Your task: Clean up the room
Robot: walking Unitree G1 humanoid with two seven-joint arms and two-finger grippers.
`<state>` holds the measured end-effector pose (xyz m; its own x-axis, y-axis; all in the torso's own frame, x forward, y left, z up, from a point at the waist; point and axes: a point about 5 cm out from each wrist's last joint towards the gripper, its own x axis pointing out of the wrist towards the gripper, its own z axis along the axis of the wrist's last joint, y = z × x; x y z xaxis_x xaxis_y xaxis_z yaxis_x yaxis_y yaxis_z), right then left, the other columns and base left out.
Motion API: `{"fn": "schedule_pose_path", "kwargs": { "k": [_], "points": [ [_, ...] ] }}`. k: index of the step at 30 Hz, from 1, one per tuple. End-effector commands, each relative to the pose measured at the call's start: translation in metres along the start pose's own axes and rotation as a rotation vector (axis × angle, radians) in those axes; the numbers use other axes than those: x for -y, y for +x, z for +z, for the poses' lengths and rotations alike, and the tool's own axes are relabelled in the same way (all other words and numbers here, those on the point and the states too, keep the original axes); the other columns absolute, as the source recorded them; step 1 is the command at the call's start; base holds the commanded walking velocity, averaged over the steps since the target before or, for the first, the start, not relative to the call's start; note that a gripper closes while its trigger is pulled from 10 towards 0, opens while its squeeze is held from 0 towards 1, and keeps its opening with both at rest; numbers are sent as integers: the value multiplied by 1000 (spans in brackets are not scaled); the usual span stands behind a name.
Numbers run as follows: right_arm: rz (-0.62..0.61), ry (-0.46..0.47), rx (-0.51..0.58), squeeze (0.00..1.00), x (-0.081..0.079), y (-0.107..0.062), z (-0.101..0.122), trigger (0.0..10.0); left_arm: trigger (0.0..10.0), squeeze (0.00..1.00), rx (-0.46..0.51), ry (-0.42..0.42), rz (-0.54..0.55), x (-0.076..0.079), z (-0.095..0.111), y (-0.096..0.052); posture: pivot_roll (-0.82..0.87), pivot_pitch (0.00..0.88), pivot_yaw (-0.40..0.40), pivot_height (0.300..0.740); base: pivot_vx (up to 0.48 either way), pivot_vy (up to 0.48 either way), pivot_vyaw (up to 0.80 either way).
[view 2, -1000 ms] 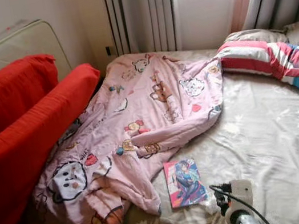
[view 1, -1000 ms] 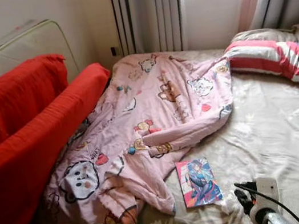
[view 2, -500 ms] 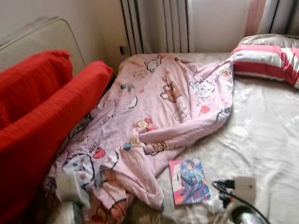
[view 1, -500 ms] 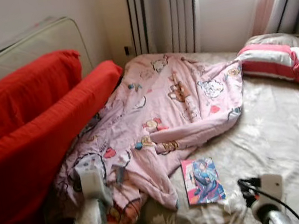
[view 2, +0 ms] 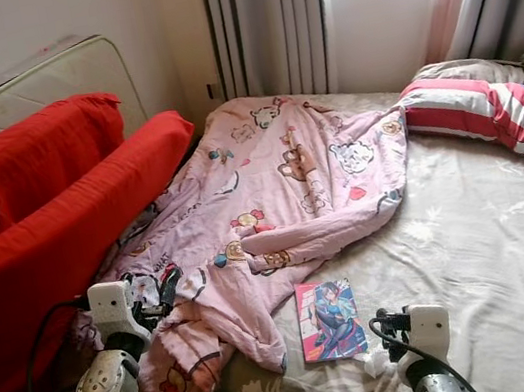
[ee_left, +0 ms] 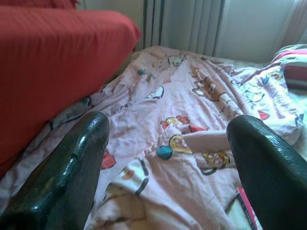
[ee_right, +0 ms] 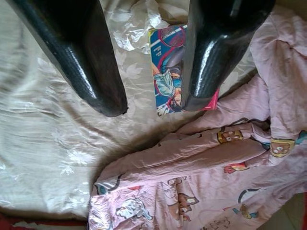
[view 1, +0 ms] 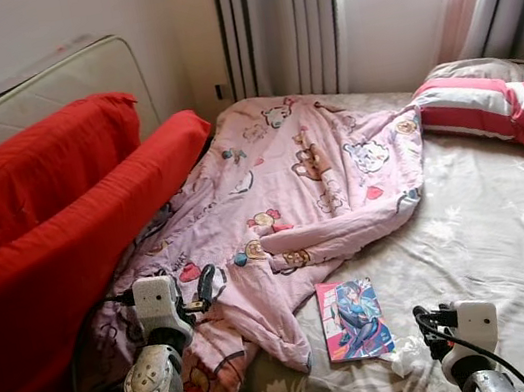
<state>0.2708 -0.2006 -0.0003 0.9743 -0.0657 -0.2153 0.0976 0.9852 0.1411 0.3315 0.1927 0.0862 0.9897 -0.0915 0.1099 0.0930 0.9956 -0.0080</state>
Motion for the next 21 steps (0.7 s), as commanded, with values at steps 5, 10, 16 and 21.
{"fn": "schedule_pose_path", "kwargs": {
  "k": [5,10,16,21],
  "points": [
    [6,7,61,0,0,-4,2,10000,10000,0,-4,15,5,-6,0,-4,-32,10,-1,740,0,0,0],
    [59,-50,232,0,-14,18,45,10000,10000,0,5,12,-2,-5,1,-4,-36,12,-1,740,0,0,0],
    [144,-74,634,0,-60,46,162,10000,10000,0,26,8,-7,-2,5,0,-32,19,-2,740,0,0,0],
    [162,-37,701,0,-65,45,177,10000,10000,0,34,7,-9,-1,8,1,-32,28,-2,740,0,0,0]
  ]
}}
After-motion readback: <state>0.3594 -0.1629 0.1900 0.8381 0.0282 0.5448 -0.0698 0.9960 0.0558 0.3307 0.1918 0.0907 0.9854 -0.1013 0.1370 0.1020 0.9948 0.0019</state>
